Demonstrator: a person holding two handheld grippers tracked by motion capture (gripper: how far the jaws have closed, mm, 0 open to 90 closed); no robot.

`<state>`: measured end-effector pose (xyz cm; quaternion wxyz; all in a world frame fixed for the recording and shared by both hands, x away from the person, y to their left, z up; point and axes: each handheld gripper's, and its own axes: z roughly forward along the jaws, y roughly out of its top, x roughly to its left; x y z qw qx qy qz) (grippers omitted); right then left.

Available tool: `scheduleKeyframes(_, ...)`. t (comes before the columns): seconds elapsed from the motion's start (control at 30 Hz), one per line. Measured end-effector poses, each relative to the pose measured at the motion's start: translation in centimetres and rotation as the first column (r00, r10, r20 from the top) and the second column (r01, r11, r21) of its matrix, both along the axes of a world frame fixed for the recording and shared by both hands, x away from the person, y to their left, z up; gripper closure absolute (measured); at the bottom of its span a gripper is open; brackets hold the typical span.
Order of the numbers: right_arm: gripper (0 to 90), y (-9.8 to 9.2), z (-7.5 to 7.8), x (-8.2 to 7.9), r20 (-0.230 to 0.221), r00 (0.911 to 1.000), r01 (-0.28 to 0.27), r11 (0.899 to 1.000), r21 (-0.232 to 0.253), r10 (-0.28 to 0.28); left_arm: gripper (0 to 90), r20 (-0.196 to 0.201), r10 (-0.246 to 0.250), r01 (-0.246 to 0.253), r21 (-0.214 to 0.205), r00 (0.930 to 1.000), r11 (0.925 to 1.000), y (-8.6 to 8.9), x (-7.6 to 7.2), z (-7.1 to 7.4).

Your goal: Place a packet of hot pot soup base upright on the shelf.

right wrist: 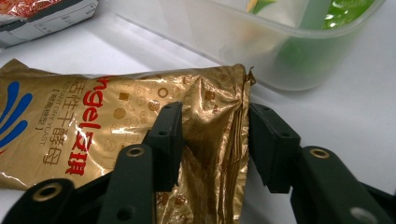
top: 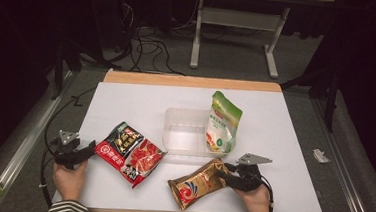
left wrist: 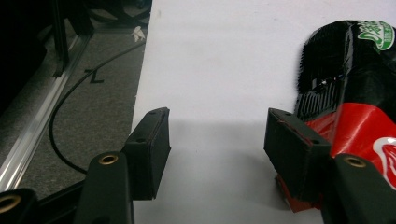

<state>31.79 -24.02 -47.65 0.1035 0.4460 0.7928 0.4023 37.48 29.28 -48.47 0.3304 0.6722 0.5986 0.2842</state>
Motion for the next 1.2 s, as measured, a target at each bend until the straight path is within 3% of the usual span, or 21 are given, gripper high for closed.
scheduleKeyframes(0.3, 78.7, 0.5, -0.2, -0.2, -0.001, 0.9991, -0.043, 0.999, -0.028, 0.043, 41.1, 0.001, -0.002, 0.002, 0.002, 1.0000, 1.0000, 0.0, 0.0, 0.0)
scheduleKeyframes(0.67, 87.2, 0.8, 0.0, -0.4, 0.009, 0.9979, -0.064, 0.997, -0.047, 0.064, 40.9, 0.000, 0.000, 0.000, -0.001, 1.0000, 1.0000, 0.0, 0.0, 0.0)
scheduleKeyframes(0.9, 89.8, 0.6, 0.6, -0.5, 0.031, 0.9978, -0.058, 0.998, -0.015, 0.059, 41.2, 0.001, 0.000, 0.000, -0.003, 1.0000, 1.0000, 0.0, 0.0, 0.0)
scheduleKeyframes(1.2, 90.0, -0.7, 2.7, -0.7, 0.055, 0.9965, -0.064, 0.998, 0.012, 0.063, 41.2, 0.001, -0.004, 0.004, 0.001, 1.0000, 1.0000, 0.0, 0.0, 0.0)
